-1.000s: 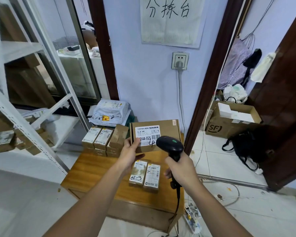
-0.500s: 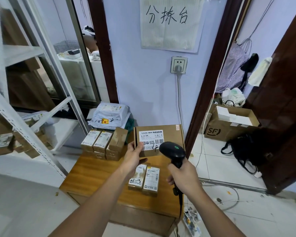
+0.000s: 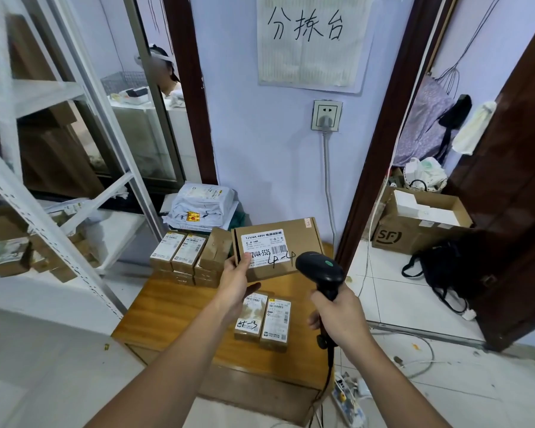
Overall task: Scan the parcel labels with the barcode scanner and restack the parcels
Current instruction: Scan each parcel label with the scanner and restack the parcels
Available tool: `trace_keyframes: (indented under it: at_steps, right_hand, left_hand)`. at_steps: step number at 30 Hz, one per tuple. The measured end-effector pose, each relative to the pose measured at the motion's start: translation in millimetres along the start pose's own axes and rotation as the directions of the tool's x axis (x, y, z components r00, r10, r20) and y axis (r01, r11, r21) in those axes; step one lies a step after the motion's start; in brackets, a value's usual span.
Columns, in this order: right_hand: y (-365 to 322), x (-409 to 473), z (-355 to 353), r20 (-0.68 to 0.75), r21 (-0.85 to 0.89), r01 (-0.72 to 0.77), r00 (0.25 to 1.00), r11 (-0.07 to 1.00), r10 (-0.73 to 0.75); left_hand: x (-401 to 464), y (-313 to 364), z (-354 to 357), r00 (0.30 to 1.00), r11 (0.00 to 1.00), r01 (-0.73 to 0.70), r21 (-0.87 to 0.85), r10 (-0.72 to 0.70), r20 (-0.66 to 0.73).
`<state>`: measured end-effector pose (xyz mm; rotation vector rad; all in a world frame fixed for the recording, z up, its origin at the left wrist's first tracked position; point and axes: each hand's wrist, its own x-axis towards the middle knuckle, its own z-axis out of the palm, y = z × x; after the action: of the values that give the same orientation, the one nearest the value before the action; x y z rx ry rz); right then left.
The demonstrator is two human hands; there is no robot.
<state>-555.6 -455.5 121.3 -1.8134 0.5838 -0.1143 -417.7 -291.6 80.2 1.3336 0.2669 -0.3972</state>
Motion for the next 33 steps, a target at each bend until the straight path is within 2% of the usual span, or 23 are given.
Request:
trace_keyframes:
  at_steps: [4,8,15,20,26,33]
  right_hand:
    - [6.3,7.6,-5.5,-0.044,0.047,0.003,0.999,0.999,-0.001]
    - [11.9,19.4,-12.7,-0.082,0.100,-0.014,0.996,0.995,0.022]
    - [17.8,23.1,-4.8,-0.045,0.116,-0.045,0.998,0.992,0.051]
    - [24.3,20.6,18.6,-0.082,0.126,-0.086,0.992,0.988,0.097]
    - [41.2,12.9,48.2,-0.141,0.125,-0.140,0.977,0.982,0.157]
    - [81.4,28.0,70.7,-0.155,0.146,-0.240,0.953,0.960,0.262]
  left_hand:
    - [2.3,0.6,-8.6,0.995,0.992,0.033,-0.119,-0.044,-0.094]
    - [3.9,-5.9,-19.5,0.987,0.986,0.052,-0.161,-0.075,-0.140]
    - [8.9,-17.3,-45.4,0.988,0.991,0.070,-0.116,-0.085,-0.130]
    - [26.9,-22.9,-71.4,0.993,0.997,0.081,-0.003,-0.080,-0.085]
    - [54.7,-45.0,-100.4,0.985,0.983,0.172,0.070,-0.169,-0.043]
    - [82.6,-79.2,-102.4,0.958,0.951,0.286,0.115,-0.280,-0.069]
